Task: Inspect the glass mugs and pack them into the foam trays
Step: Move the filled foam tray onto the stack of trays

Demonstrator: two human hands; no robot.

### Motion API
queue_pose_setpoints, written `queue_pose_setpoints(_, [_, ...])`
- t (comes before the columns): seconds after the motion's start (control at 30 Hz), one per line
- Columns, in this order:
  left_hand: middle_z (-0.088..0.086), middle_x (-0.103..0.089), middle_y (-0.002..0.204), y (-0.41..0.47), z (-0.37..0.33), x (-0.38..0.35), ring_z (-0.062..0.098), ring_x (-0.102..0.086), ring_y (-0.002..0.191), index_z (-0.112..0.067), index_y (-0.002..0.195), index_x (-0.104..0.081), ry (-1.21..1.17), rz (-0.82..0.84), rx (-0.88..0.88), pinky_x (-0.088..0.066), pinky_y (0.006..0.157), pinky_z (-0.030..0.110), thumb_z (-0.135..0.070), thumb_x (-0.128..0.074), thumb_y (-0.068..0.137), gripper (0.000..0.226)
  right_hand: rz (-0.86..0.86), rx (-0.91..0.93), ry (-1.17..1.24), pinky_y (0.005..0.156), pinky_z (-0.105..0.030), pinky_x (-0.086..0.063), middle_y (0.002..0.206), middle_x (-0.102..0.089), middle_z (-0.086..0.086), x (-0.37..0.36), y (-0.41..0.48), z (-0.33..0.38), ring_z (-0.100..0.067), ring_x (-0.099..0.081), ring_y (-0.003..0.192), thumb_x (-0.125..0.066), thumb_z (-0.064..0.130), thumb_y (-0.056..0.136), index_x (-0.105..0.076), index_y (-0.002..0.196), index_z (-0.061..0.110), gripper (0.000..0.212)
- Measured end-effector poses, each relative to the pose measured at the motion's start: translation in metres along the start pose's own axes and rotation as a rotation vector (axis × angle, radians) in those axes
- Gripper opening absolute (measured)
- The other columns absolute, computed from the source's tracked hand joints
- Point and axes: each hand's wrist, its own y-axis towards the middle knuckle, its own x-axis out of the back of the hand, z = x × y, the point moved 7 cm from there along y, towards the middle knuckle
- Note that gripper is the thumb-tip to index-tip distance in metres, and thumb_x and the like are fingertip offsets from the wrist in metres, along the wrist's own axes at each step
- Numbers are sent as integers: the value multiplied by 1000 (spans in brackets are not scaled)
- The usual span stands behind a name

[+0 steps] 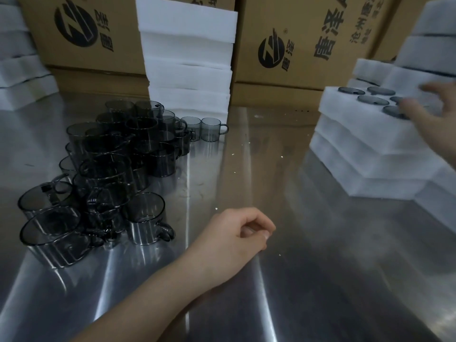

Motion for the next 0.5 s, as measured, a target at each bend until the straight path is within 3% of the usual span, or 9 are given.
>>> queue_pose_setpoints(0.1, [7,-72,85,0,0,0,13,-70,83,-24,89,-70,7,0,-9,-51,78,22,-10,-60,91,18,293,154,-219,107,-59,-33,140,-51,-3,-25,-10,24,-31,-43,132,-63,73,76,-50,133,32,72])
queue_pose_setpoints(0.3, [11,-72,90,-1,0,0,12,-70,84,-23,89,-70,-5,10,-8,-53,85,30,-9,-60,92,18,185,149,-246,98,-61,-40,129,-61,-12,-27,-9,25,-42,-52,118,-71,50,73,-59,128,23,62])
queue_pose_setpoints(0.5, [7,-72,91,-1,0,1,12,-70,84,-22,89,-70,-11,14,-7,-53,83,27,-8,-59,91,18,137,117,-234,98,-63,-38,128,-60,-15,-24,-8,26,-45,-49,117,-71,40,78,-59,128,23,55])
